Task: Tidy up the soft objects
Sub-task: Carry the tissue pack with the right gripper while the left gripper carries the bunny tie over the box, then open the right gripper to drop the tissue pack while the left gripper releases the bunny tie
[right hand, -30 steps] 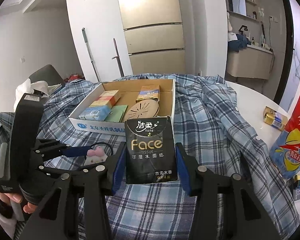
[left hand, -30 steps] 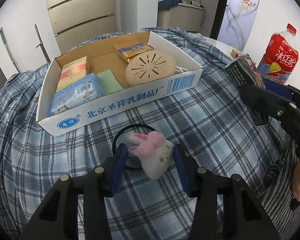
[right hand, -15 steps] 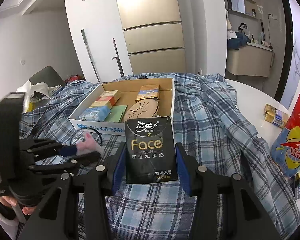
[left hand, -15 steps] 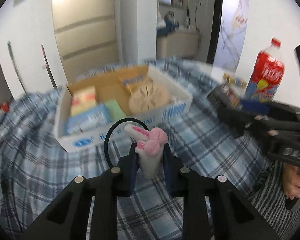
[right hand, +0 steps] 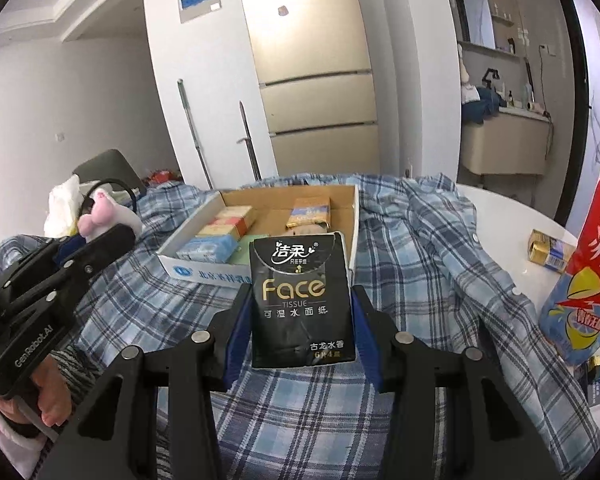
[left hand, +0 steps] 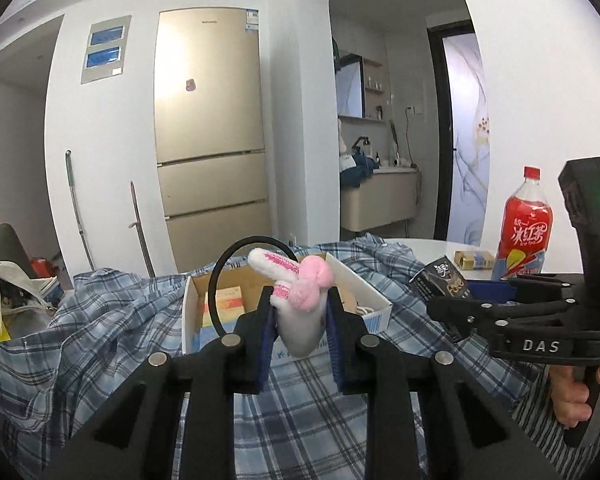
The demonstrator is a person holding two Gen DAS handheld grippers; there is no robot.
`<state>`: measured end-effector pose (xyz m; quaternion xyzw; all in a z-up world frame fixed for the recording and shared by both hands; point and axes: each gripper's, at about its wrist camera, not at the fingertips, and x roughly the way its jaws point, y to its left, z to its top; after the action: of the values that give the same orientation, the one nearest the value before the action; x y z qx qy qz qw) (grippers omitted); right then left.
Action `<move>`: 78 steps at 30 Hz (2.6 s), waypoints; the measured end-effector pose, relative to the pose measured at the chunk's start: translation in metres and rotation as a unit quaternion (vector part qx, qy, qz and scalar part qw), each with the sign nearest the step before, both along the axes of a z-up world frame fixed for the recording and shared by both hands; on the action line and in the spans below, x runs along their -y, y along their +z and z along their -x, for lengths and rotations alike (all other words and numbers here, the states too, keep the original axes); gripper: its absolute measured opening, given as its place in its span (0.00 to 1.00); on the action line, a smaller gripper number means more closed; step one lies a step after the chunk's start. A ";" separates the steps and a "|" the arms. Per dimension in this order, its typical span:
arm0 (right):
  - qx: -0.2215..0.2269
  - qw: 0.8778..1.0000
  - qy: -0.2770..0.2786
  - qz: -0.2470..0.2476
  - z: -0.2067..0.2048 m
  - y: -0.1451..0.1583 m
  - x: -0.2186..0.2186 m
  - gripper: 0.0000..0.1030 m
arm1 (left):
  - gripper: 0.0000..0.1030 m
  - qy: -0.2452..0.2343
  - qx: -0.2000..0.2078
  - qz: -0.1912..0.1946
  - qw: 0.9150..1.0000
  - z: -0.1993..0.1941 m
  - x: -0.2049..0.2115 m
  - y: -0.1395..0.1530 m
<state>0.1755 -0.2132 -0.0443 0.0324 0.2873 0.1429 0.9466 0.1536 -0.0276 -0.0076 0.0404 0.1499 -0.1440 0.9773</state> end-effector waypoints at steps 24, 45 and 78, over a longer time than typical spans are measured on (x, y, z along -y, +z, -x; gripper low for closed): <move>0.121 0.992 -0.043 0.002 -0.028 0.089 -0.006 0.45 | 0.24 0.036 0.104 0.011 0.994 -0.026 -0.004 0.057; 0.148 0.987 -0.058 0.027 -0.091 0.070 -0.032 0.45 | 0.24 0.060 0.099 0.060 0.992 -0.097 -0.025 0.045; -0.080 0.995 0.013 0.058 -0.144 -0.019 -0.051 0.46 | 0.40 0.050 -0.055 0.046 0.996 -0.148 -0.026 0.003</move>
<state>0.3191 -0.1625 -0.0638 -0.0147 0.3701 0.1350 0.9190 0.3012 -0.0016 -0.0044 -0.0204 0.1981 -0.1038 0.9745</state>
